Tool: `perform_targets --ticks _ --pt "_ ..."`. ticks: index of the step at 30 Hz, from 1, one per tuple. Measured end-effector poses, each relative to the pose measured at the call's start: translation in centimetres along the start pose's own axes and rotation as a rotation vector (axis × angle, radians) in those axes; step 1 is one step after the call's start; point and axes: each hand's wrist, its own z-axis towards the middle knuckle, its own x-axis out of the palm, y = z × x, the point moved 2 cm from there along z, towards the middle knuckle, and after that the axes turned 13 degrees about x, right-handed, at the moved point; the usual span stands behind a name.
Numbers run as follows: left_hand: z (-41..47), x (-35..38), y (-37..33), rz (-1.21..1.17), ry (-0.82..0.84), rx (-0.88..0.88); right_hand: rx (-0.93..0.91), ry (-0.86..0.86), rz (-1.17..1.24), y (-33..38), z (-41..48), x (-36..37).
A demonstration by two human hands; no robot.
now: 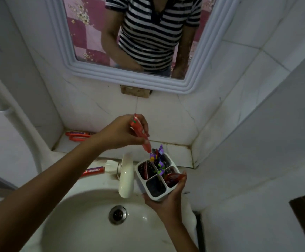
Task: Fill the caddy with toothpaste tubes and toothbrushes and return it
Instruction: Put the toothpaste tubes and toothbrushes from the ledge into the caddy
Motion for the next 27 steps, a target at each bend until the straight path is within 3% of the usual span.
perform_targets --ticks 12,15,17,19,21,23,27 --pt "-0.9 5.6 -1.2 0.520 0.204 0.010 -0.010 0.052 -0.015 -0.4 0.5 -0.2" --pt "-1.4 5.8 -0.6 0.475 0.209 0.011 -0.004 0.035 -0.018 -0.6 0.6 -0.1" --pt "-1.4 4.7 -0.5 0.312 0.161 -0.039 -0.008 0.023 -0.022 -0.6 0.6 -0.2" --pt "-1.4 2.7 0.2 0.149 0.052 -0.096 -0.022 0.022 -0.011 -0.6 0.5 -0.2" --pt "-1.6 0.0 2.6 0.163 -0.096 -0.121 -0.032 0.023 0.011 -0.6 0.6 -0.2" --pt "-2.3 -2.4 6.3 0.340 -0.188 -0.171 -0.041 0.029 0.024 -0.4 0.5 -0.2" --pt "-5.0 -3.6 14.4 0.738 -0.083 -0.294 -0.030 0.032 0.036 -0.3 0.2 0.1"
